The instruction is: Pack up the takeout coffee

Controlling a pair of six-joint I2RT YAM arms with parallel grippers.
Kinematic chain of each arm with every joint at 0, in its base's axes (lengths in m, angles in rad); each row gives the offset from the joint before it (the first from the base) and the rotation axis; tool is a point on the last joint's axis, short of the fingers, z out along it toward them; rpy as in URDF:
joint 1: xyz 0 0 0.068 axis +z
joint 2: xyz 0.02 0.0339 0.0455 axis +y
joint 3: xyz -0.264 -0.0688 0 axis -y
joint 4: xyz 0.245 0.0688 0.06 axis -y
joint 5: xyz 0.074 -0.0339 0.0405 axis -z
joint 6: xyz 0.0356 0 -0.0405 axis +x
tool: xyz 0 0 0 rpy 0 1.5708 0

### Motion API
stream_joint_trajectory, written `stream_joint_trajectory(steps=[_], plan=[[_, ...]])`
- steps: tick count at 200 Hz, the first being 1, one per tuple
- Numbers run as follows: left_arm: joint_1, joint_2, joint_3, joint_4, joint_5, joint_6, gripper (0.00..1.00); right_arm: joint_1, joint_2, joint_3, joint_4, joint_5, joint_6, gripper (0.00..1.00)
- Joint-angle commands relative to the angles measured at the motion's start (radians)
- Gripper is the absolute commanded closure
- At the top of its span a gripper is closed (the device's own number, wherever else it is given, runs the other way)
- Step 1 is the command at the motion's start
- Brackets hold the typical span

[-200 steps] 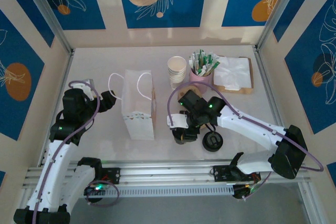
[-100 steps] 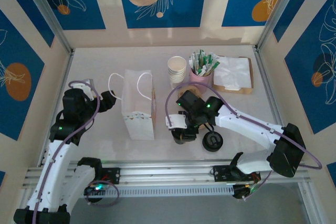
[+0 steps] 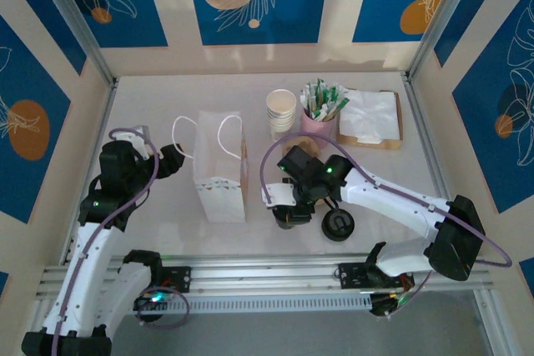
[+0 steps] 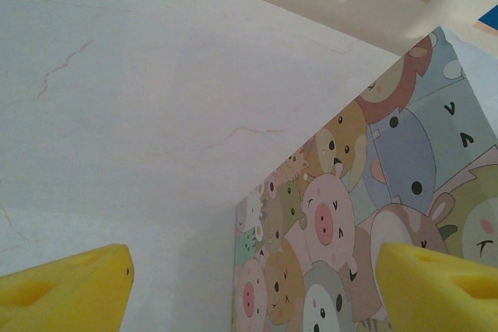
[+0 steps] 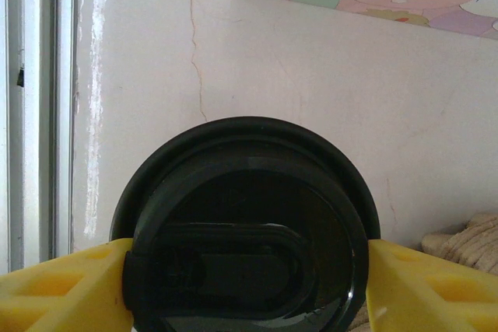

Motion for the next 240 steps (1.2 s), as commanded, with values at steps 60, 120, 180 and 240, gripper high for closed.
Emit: stream_joint_trajectory(steps=[60, 120, 180, 240], plan=[[0.010, -0.008, -0.006, 0.020, 0.000, -0.010, 0.19, 0.031, 0.122, -0.098, -0.125, 0.069, -0.020, 0.32], [0.010, -0.008, -0.006, 0.019, -0.003, -0.009, 0.19, 0.032, 0.115, -0.100, -0.146, 0.044, -0.020, 0.32], [0.010, -0.008, -0.006, 0.020, -0.008, -0.007, 0.19, -0.008, 0.011, -0.045, -0.092, 0.005, 0.011, 0.31], [0.010, -0.005, -0.008, 0.020, -0.017, -0.006, 0.19, -0.020, -0.043, -0.026, -0.096, 0.031, 0.014, 0.26]])
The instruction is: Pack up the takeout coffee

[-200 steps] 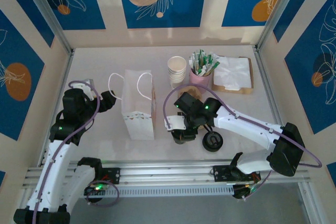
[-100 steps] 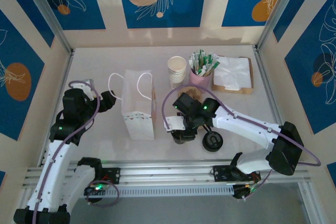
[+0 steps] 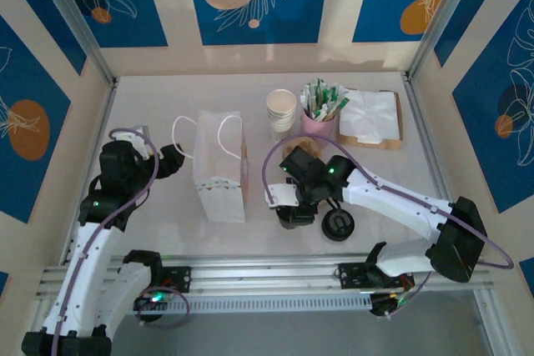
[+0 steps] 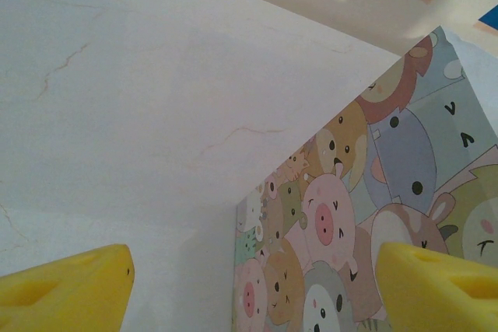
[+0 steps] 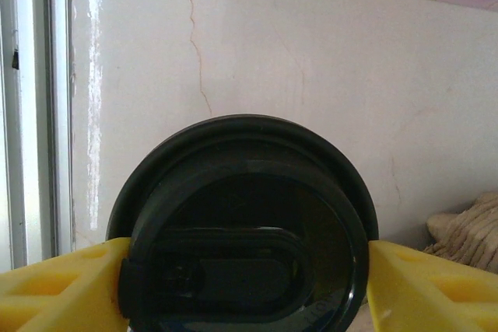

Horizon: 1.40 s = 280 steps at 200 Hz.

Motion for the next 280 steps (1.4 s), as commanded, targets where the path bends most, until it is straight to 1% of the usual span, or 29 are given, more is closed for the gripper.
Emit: stream_joint_trajectory(steps=[1, 18, 35, 60, 78, 151, 187, 193, 205, 222, 239, 256, 273, 280], plan=[[0.010, -0.005, -0.008, 0.020, -0.016, -0.006, 0.19, -0.004, -0.014, -0.019, -0.067, 0.014, 0.007, 0.26], [0.011, -0.003, -0.008, 0.019, -0.016, -0.006, 0.19, -0.006, -0.019, -0.014, -0.054, 0.019, 0.022, 0.25], [0.010, -0.001, -0.008, 0.019, -0.015, -0.004, 0.19, -0.006, -0.025, -0.004, -0.052, 0.011, 0.031, 0.21], [0.010, 0.001, -0.008, 0.019, -0.016, -0.003, 0.19, -0.008, -0.032, 0.014, -0.078, -0.017, 0.036, 0.19], [0.010, 0.004, -0.008, 0.019, -0.018, -0.003, 0.19, -0.009, -0.038, 0.014, -0.079, -0.014, 0.033, 0.14], [0.010, 0.013, -0.004, 0.014, -0.021, 0.001, 0.19, -0.009, -0.091, 0.040, -0.053, -0.027, 0.050, 0.14], [0.010, 0.013, -0.005, 0.012, -0.026, 0.002, 0.19, -0.013, -0.169, 0.063, 0.017, -0.031, 0.091, 0.13], [0.010, 0.011, -0.004, 0.010, -0.028, 0.005, 0.19, -0.015, -0.188, 0.066, 0.036, -0.029, 0.102, 0.12], [0.010, 0.010, -0.003, 0.011, -0.032, 0.005, 0.19, -0.017, -0.225, 0.069, 0.080, -0.019, 0.131, 0.05], [0.011, 0.007, -0.005, 0.010, -0.033, 0.005, 0.19, -0.037, -0.288, 0.069, 0.182, -0.006, 0.222, 0.00], [0.010, 0.015, 0.000, 0.008, -0.035, 0.009, 0.19, -0.070, -0.355, 0.081, 0.234, -0.031, 0.275, 0.01], [0.011, 0.019, 0.006, -0.001, -0.039, 0.009, 0.18, -0.089, -0.412, 0.077, 0.310, 0.024, 0.356, 0.00], [0.011, 0.015, 0.007, -0.006, -0.049, 0.011, 0.18, -0.113, -0.453, 0.077, 0.336, 0.051, 0.413, 0.01], [0.012, 0.012, 0.007, -0.006, -0.057, 0.012, 0.18, -0.122, -0.462, 0.074, 0.345, 0.082, 0.457, 0.00]])
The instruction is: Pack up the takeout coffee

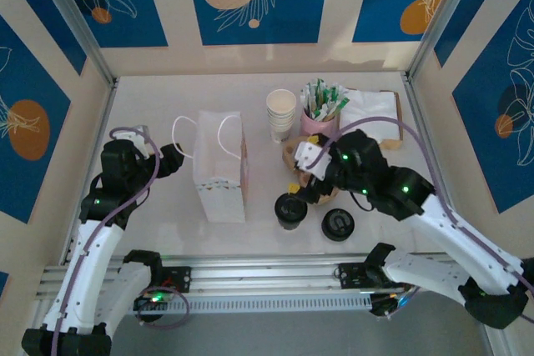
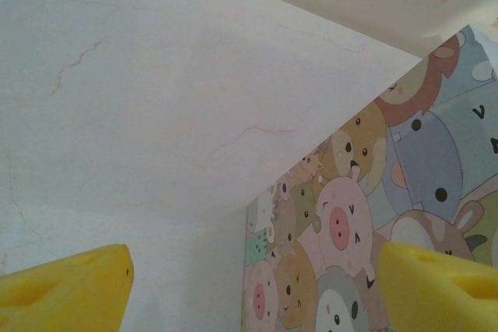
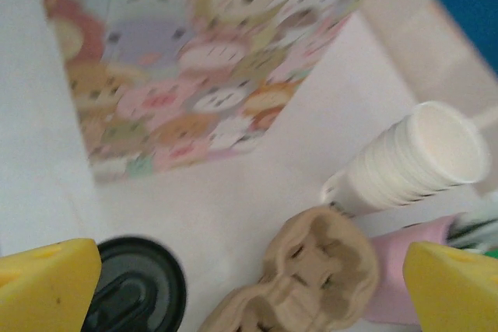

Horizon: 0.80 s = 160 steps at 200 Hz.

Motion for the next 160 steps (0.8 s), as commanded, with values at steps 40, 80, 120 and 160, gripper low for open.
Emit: stream_joint_trajectory(steps=[40, 80, 120, 160], plan=[[0.012, -0.022, 0.004, -0.007, -0.050, 0.011, 0.17, -0.110, 0.006, 0.136, -0.071, 0.312, 0.478, 0.00], [0.012, -0.010, 0.007, -0.010, -0.045, 0.011, 0.17, -0.254, 0.099, 0.163, -0.294, 0.193, 0.897, 0.14], [0.012, -0.010, -0.002, 0.001, -0.037, 0.010, 0.17, -0.260, 0.183, 0.110, -0.334, 0.088, 1.278, 0.13], [0.012, -0.011, -0.003, 0.002, -0.042, 0.010, 0.17, -0.212, 0.245, 0.046, -0.292, 0.153, 1.529, 0.25]])
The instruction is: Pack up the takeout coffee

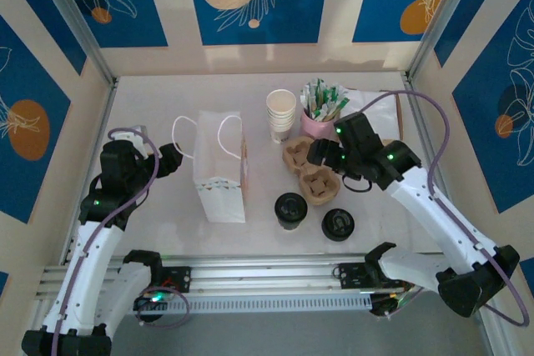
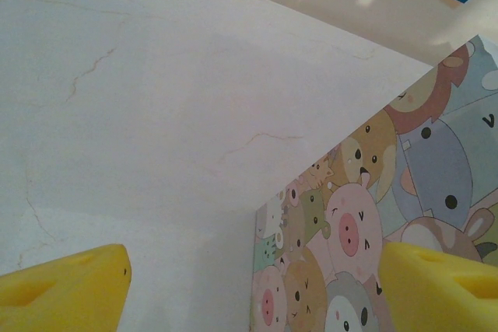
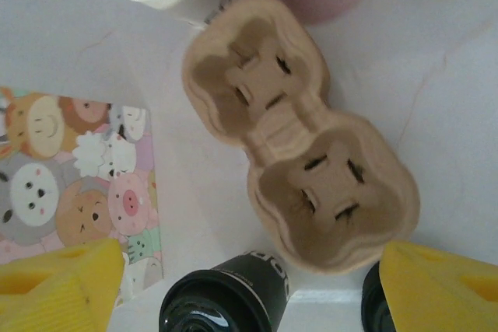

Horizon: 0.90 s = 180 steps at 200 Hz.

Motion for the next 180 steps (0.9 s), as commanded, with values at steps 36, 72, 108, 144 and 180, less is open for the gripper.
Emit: stream_joint_trajectory(steps=[36, 72, 108, 144, 180], plan=[[0.012, -0.004, -0.005, 0.007, -0.005, 0.007, 0.16, 0.068, 0.088, -0.032, 0.139, 0.100, -0.156, 0.32], [0.011, -0.006, -0.011, 0.027, 0.031, 0.004, 0.16, 0.005, 0.076, -0.086, 0.214, -0.018, -0.567, 0.27], [0.010, -0.007, -0.012, 0.032, 0.032, 0.007, 0.16, -0.062, 0.167, -0.063, 0.167, -0.099, -0.637, 0.36], [0.011, -0.009, -0.013, 0.022, -0.014, 0.007, 0.16, -0.076, 0.284, -0.044, 0.178, -0.124, -0.684, 0.46], [0.012, -0.003, -0.009, 0.006, -0.048, 0.008, 0.16, -0.078, 0.342, -0.042, 0.194, -0.138, -0.711, 0.47]])
